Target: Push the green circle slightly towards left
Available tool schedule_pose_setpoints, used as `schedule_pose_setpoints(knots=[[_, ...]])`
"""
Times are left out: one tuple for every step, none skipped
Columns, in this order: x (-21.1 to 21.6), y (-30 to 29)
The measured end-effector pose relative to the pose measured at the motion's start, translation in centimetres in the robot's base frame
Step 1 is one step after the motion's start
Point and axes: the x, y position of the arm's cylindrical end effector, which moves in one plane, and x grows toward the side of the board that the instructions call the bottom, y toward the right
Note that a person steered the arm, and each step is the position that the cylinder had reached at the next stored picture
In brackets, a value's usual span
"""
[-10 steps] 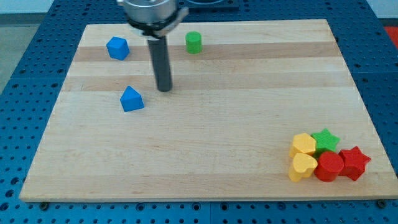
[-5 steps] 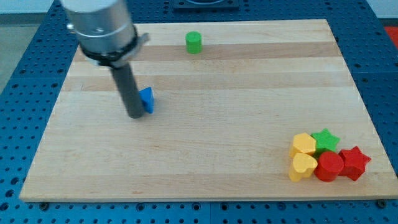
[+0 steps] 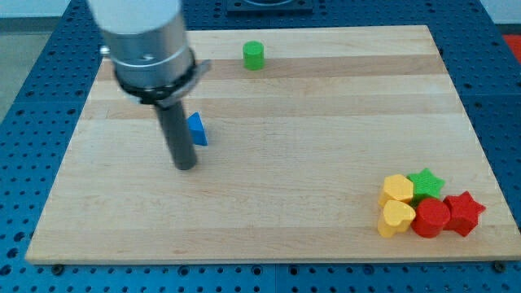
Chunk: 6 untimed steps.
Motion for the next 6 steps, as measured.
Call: schedule_pose_setpoints(knots=[[-0.3, -3.1], [-5.3, -1.4], [-6.5, -0.1], [-6.4, 0.2], [-5.8, 4.0], [-4.5, 8.3]])
